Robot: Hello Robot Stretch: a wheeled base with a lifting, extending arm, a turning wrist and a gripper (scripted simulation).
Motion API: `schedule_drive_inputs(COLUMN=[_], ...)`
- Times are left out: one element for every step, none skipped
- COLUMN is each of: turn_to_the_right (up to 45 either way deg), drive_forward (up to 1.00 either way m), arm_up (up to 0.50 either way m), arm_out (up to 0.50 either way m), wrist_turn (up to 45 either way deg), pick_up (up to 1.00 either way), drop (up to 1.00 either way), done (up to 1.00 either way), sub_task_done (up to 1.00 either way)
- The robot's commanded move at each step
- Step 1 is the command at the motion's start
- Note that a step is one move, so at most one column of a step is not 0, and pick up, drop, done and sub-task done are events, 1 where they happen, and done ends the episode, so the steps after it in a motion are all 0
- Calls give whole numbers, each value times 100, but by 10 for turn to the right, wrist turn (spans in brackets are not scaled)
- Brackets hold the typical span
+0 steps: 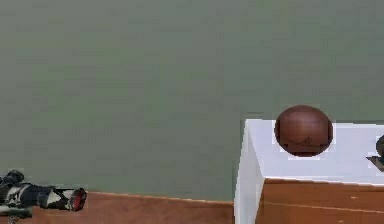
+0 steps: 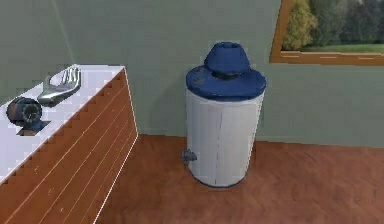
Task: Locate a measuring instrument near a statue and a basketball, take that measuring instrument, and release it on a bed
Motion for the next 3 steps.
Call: schedule_drive_inputs(turn_to_the_right=[0,450,420], drive_forward=[5,0,0], arm_up=[0,0,0], arm_out=[0,0,0], wrist_turn=[0,0,0], pick_up=[0,0,0], drop=[0,0,0], done=[0,0,0], sub_task_done=[0,0,0])
